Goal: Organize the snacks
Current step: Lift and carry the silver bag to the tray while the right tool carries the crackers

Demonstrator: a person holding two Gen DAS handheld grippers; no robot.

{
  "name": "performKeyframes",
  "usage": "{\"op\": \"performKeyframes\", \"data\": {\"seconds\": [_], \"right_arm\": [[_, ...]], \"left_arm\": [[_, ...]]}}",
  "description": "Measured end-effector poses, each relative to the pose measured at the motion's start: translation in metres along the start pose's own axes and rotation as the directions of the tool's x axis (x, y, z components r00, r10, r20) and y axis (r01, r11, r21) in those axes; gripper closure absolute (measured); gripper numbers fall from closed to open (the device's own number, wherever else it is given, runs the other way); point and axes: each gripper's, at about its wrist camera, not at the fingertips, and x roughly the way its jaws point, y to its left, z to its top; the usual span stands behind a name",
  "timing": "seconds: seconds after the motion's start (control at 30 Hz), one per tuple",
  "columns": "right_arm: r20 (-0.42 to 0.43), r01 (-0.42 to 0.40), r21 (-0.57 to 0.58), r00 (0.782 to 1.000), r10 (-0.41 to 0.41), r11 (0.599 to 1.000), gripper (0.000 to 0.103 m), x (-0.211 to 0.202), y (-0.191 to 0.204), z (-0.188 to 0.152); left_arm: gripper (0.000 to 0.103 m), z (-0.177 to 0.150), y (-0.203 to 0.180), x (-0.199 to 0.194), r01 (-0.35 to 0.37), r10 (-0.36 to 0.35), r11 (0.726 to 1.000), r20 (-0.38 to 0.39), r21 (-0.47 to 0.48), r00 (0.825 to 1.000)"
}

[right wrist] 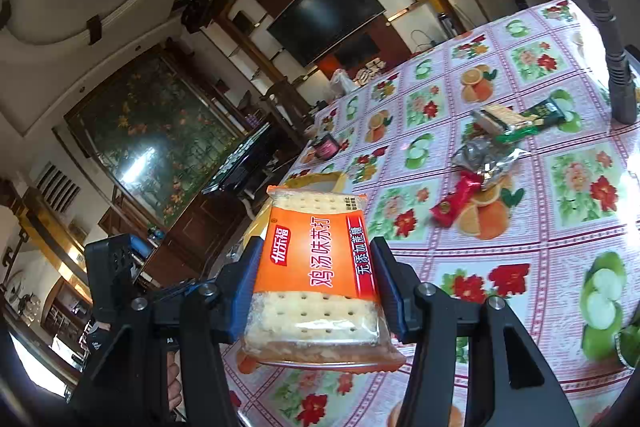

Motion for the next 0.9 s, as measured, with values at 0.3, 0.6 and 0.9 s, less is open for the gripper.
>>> {"op": "performKeyframes", "data": {"seconds": [0.3, 0.6, 0.9], "right_arm": [[-0.056, 0.024, -0.075, 0.998, -0.028, 0.997, 0.05, 0.029, 0.025, -0.012], [-0.073, 0.094, -0.163, 0.992, -0.107, 0.982, 0.05, 0.044, 0.037, -0.016], [-0.086, 0.102, -0.212, 0.989, -0.123, 0.972, 0.05, 0.055, 0.048, -0.018]], "left_arm": [[0.04, -0.005, 0.03, -0.004, -0.047, 0.047, 0.997, 0.007, -0.056, 0.999], [0.04, -0.009, 0.057, -0.001, -0.082, 0.082, 0.99, -0.005, -0.113, 0.997], [0.04, -0.008, 0.065, 0.0, -0.083, 0.083, 0.989, -0.005, -0.126, 0.997]]}}
